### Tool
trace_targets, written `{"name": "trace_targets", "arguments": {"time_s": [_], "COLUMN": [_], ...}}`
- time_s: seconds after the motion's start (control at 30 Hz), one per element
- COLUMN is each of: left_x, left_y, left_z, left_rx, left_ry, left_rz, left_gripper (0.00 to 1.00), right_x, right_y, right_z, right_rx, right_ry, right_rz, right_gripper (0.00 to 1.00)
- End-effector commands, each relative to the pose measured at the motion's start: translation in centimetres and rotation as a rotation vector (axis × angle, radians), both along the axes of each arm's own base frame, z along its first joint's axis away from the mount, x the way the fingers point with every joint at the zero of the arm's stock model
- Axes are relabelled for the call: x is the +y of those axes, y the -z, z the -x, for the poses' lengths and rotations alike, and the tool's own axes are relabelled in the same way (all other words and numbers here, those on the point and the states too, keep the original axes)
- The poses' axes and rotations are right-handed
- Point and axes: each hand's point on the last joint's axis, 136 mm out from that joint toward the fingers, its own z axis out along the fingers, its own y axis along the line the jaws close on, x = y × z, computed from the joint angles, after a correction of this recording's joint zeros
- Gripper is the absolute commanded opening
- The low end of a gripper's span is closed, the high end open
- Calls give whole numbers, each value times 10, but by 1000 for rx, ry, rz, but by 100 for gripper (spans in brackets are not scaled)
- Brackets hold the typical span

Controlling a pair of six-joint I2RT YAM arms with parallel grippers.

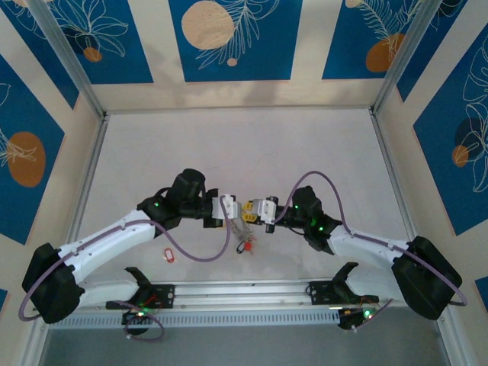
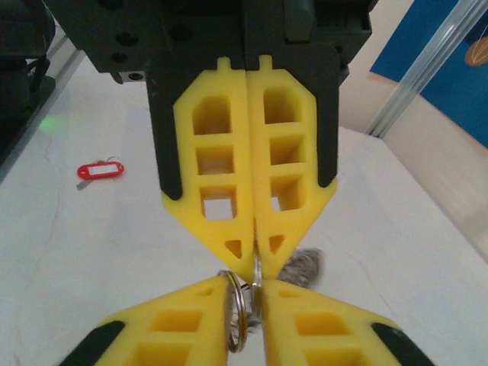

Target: Put the keys on the keyring

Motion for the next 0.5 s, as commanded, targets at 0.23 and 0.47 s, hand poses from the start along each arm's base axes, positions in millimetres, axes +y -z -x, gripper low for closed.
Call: {"name": "trace_targets", "arguments": {"time_s": [0.23,0.47], "left_x": [-1,-4], "left_y": [-24,-26], "left_z": [-7,-5], "left_rx": [-103,-124], "left_ry": [-27,6], "left_rz": [-27,-13], "left_gripper": [0,0], "right_x": [-11,-21], "right_y": [-18,-37], "right_z": [18,11], "right_rx": [-139,-102], "right_ry": [-70,-31], "right_rz": [43,-48], "right_gripper": [36,38]}}
